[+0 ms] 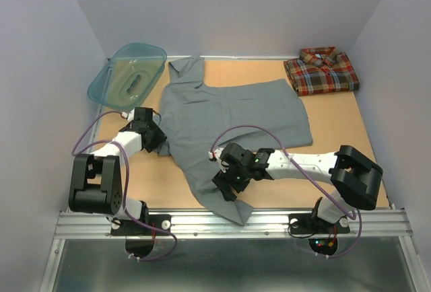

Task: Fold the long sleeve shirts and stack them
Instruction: Fold the shirt

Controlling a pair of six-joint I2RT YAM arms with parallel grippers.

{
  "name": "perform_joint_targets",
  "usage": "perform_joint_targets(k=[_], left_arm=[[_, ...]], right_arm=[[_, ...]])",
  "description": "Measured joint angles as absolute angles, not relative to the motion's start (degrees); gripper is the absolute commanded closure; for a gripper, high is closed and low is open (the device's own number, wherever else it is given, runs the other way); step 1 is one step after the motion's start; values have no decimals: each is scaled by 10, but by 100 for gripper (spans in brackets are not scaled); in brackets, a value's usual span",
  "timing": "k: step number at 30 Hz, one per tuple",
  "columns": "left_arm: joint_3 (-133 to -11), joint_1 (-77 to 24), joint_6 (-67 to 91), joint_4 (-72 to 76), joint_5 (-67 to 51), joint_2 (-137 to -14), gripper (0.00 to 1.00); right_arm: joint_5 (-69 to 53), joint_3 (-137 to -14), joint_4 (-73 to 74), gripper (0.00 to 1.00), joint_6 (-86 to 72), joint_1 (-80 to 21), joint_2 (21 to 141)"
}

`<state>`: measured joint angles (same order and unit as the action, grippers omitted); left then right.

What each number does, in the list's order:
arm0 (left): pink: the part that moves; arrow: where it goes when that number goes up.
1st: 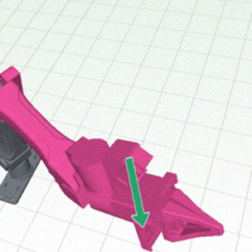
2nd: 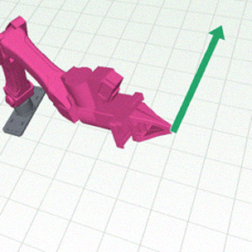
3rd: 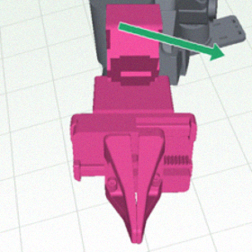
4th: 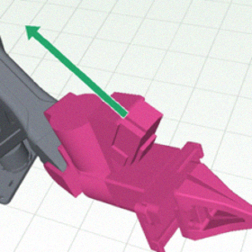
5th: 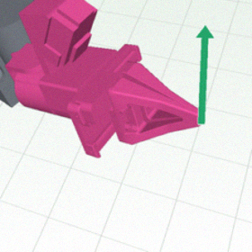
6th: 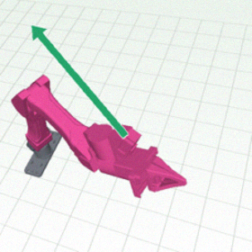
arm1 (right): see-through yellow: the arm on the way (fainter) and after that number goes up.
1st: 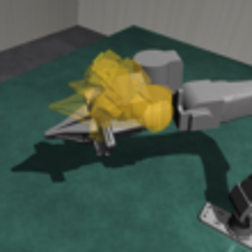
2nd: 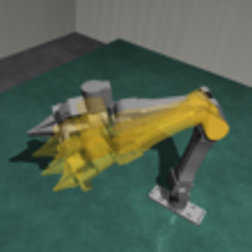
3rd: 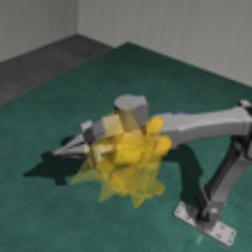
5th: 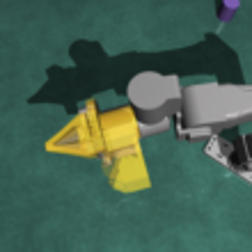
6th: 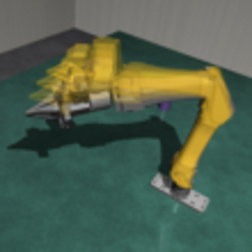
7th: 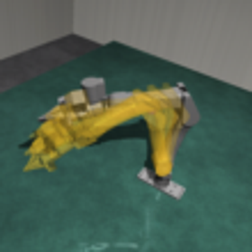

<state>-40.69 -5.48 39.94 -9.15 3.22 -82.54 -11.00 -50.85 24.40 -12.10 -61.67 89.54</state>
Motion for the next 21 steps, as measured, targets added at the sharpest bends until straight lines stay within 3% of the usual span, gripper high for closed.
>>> perform_joint_targets(k=[5, 8, 14, 17, 18, 20, 21], left_arm=[[-383, -44, 409, -89, 32, -799, 43], [-384, -42, 404, -101, 37, -791, 34], [-398, -40, 379, -135, 74, -774, 23], [-410, -40, 363, -142, 99, -759, 21], [-414, -40, 357, -143, 106, -753, 21], [-417, -40, 345, -143, 119, -743, 21], [-417, -40, 341, -142, 125, -740, 21]], right_arm=[[-110, -509, 253, 18, -112, -617, 883], [-119, -509, 266, 18, -99, -624, 874], [-157, -509, 286, 24, -77, -647, 874], [-177, -512, 296, 36, -65, -649, 882], [-189, -516, 301, 48, -58, -650, 891], [-197, -527, 311, 61, -50, -650, 910], [-202, -532, 314, 73, -46, -649, 918]])
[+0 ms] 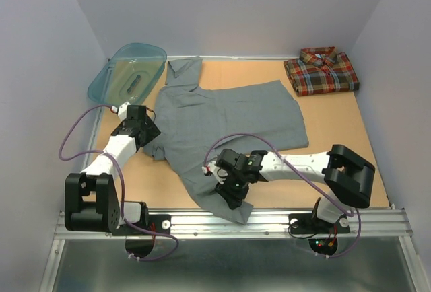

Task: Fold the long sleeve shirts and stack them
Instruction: Fold the shirt

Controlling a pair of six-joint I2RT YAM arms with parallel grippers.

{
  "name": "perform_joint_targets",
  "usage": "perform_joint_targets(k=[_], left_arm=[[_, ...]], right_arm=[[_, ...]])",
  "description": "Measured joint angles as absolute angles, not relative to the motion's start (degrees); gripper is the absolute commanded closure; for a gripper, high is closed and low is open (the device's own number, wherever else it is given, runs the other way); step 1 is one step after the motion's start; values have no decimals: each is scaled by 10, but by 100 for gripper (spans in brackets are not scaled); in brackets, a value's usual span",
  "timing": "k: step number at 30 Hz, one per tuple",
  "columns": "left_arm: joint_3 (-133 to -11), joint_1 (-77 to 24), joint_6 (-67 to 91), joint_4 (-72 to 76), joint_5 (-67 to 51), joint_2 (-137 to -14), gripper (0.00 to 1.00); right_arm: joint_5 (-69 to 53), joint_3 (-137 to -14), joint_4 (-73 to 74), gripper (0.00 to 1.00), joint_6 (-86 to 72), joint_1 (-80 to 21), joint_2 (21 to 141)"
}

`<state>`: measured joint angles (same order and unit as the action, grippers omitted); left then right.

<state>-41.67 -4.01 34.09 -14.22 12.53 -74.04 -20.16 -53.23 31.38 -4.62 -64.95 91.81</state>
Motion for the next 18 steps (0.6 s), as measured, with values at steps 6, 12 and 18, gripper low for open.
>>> perform_joint_targets(k=[6, 12, 18], left_arm=[[-417, -40, 312, -137, 152, -723, 21], [-416, -40, 295, -123, 155, -706, 21], [-416, -40, 289, -114, 152, -683, 21]], right_arm=[[-206, -564, 339, 99, -25, -650, 945], [-112, -672, 412, 99, -1, -647, 950], [24, -875, 463, 99, 52, -598, 994]])
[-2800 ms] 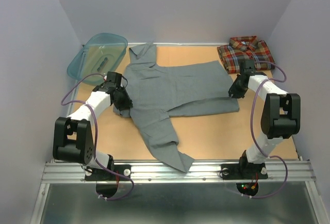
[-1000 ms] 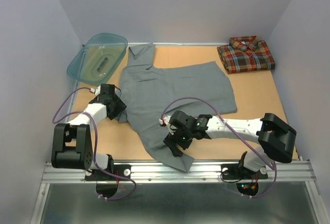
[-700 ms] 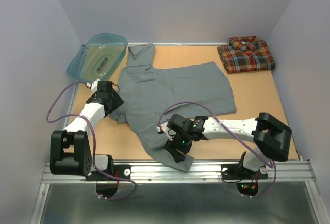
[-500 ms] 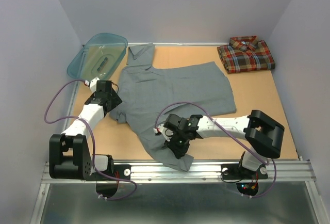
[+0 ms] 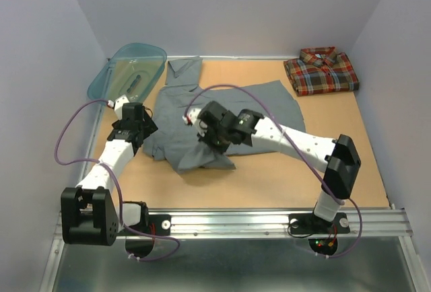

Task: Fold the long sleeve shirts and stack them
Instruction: Fold the shirt

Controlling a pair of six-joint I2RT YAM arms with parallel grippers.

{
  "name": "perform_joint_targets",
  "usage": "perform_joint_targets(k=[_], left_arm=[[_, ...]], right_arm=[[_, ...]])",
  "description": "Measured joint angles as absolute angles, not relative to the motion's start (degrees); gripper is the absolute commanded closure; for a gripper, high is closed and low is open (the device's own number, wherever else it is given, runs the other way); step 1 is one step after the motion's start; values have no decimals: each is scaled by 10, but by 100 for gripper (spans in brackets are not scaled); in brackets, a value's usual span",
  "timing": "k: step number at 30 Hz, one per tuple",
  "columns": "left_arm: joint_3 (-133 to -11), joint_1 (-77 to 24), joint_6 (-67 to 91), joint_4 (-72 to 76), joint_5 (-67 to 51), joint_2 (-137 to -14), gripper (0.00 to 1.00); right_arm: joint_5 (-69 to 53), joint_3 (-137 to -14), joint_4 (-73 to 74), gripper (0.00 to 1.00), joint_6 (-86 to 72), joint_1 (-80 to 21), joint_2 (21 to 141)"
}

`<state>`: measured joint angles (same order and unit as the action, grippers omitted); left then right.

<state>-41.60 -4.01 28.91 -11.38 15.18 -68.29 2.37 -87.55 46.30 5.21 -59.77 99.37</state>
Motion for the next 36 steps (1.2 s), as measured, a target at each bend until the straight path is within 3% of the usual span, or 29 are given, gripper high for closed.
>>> perform_joint_targets(k=[9, 14, 27, 36], left_arm=[[-399, -40, 290, -111, 118, -627, 21], [-390, -40, 291, -118, 87, -604, 22], [-369, -41, 329, -131, -21, -599, 24], [-369, -41, 355, -131, 20, -618, 24]], right_arm=[[157, -1159, 465, 99, 113, -484, 1132], [194, -1228, 439, 99, 145, -479, 1197], [149, -1229, 393, 98, 165, -479, 1224], [54, -1080, 384, 98, 146, -494, 1074]])
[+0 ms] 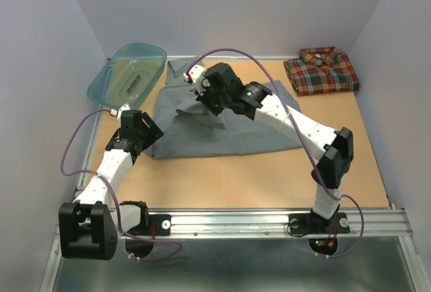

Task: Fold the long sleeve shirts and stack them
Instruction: Fold the shirt

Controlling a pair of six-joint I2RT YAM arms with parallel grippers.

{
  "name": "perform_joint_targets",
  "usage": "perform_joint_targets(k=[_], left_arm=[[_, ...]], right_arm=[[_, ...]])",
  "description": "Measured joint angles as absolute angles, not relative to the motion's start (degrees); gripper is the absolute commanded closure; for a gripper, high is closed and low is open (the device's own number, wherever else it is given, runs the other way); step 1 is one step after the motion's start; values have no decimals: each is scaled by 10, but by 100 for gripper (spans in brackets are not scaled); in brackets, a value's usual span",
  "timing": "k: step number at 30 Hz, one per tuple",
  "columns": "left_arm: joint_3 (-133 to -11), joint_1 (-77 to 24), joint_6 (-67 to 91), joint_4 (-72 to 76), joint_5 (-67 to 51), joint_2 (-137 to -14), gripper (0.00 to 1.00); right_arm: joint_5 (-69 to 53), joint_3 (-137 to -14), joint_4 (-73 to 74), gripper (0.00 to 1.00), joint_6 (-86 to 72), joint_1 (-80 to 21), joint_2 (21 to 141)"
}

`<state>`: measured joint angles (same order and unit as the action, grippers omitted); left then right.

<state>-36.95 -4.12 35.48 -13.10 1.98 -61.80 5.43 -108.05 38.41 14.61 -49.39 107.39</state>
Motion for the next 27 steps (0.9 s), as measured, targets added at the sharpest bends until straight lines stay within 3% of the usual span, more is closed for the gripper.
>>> perform_joint_targets(k=[8, 27], left_arm=[[-431, -40, 350, -129, 65, -618, 24], [-480, -37, 280, -124, 31, -658, 24]], right_arm=[[-45, -971, 386, 99, 117, -541, 940], [-239, -904, 472, 99, 40, -630, 831]])
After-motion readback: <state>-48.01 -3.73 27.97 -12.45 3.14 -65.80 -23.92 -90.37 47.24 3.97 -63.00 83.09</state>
